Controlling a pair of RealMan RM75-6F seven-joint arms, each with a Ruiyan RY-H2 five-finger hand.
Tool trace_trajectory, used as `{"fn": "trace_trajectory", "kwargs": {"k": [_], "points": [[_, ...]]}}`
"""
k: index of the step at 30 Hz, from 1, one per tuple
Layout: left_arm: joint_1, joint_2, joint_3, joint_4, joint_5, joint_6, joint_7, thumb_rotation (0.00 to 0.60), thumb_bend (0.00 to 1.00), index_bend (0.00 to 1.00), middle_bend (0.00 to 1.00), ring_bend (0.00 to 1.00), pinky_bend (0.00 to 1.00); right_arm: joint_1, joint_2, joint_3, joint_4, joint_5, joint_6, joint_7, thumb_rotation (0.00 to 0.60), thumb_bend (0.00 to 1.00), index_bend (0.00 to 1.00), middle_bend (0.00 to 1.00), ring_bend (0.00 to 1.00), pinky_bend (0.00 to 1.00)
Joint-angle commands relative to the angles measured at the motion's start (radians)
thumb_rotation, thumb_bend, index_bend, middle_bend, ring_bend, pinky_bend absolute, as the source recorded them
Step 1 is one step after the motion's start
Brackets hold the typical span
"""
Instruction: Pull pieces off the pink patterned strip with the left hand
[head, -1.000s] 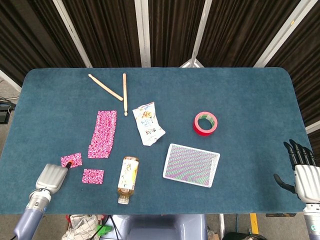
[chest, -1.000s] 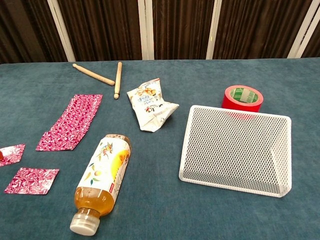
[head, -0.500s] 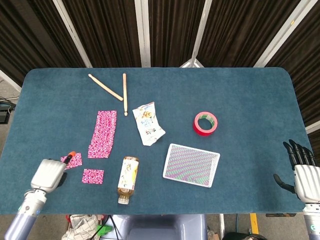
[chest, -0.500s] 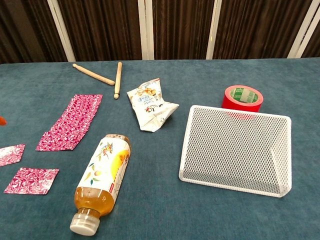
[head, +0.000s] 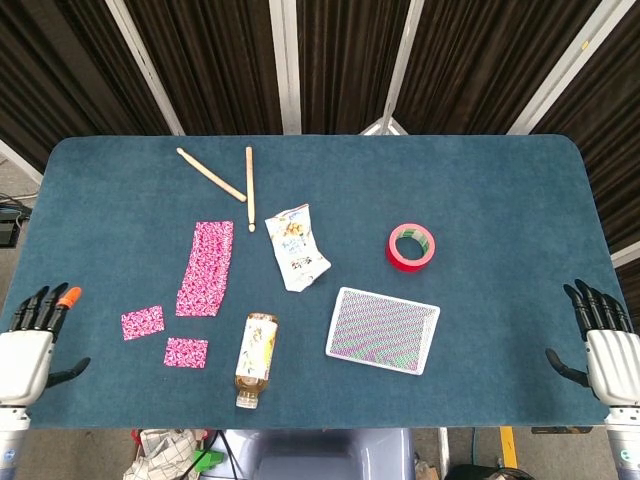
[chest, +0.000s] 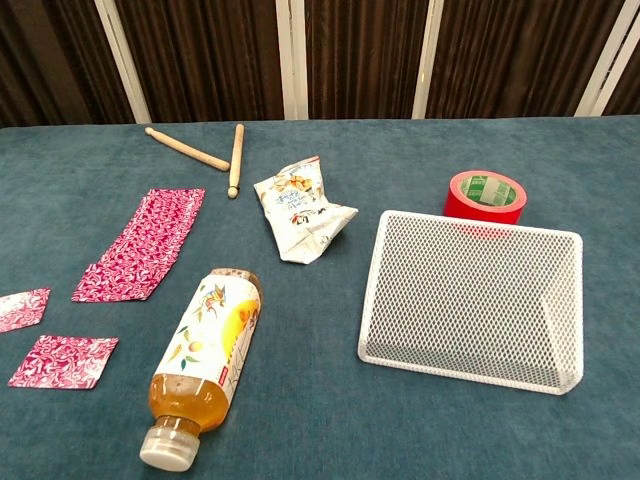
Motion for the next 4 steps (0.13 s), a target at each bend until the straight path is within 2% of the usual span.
{"fn": "trace_trajectory", "kwargs": {"k": [1,4], "points": [[0.011,0.002,-0.012,0.008,0.000,0.007,-0.003,0.600,0.13,0.13,0.03,0.00,0.09,0.001,-0.002,-0.002,0.001,-0.005,-0.001,-0.004,0.600,0.27,0.01,0.05,0.08,0.10],[0.020,0.005,-0.014,0.015,0.016,0.013,-0.003,0.600,0.13,0.13,0.04,0.00,0.09,0.003,-0.005,-0.005,0.003,-0.012,-0.001,-0.010,0.600,0.27,0.01,0.05,0.08,0.10]]}}
